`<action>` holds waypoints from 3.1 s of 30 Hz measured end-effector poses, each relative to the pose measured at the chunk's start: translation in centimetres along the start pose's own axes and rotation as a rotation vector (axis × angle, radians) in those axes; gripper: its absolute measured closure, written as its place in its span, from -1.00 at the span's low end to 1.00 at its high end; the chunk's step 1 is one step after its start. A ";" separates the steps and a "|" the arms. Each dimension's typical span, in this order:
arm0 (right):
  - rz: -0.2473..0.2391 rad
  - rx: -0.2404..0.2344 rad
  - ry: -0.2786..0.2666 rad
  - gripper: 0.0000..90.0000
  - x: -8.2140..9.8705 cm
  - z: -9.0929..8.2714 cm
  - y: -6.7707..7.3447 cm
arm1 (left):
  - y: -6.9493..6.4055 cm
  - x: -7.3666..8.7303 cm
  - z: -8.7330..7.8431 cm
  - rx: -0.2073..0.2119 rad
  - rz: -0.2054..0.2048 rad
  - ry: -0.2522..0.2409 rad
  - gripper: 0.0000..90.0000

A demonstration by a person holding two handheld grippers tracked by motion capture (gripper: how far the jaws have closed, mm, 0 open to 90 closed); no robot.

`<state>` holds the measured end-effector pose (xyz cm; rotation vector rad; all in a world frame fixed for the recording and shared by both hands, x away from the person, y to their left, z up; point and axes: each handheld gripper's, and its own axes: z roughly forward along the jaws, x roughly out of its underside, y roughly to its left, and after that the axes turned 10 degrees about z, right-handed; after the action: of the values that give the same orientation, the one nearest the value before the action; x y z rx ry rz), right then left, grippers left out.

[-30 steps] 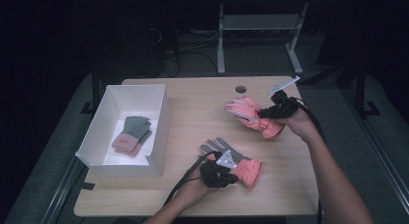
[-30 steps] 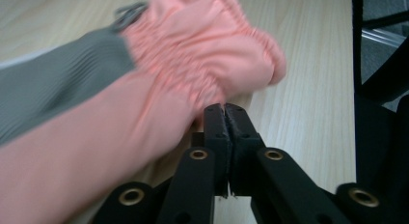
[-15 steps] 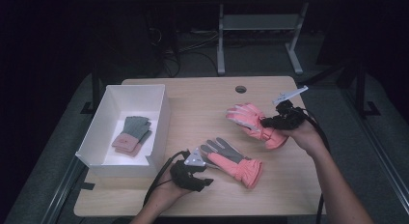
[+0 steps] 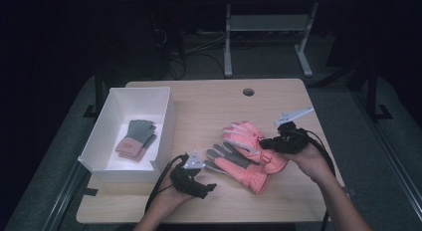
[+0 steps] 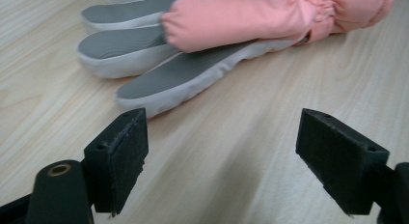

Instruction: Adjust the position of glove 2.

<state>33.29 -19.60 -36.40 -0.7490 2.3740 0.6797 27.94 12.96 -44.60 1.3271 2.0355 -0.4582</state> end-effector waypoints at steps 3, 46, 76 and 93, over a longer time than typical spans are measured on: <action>-0.011 -0.022 0.007 0.98 0.0 0.1 0.8 | 0.1 0.2 -0.2 -0.005 -0.003 0.000 -0.59; -0.105 -0.035 0.004 0.59 -0.3 3.2 2.9 | 0.2 -0.1 -1.1 0.004 -0.030 -0.031 0.00; -0.057 -0.028 0.020 1.00 7.4 4.3 -5.3 | -2.2 -4.5 3.8 0.118 0.067 0.053 0.99; -0.065 -0.099 0.037 1.00 8.8 4.1 -3.4 | 0.5 -4.6 4.5 0.127 0.039 0.104 0.98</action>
<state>30.79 -22.63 -45.85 -0.8845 2.3523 0.7664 31.13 7.37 -44.69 1.4918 2.0907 -0.5176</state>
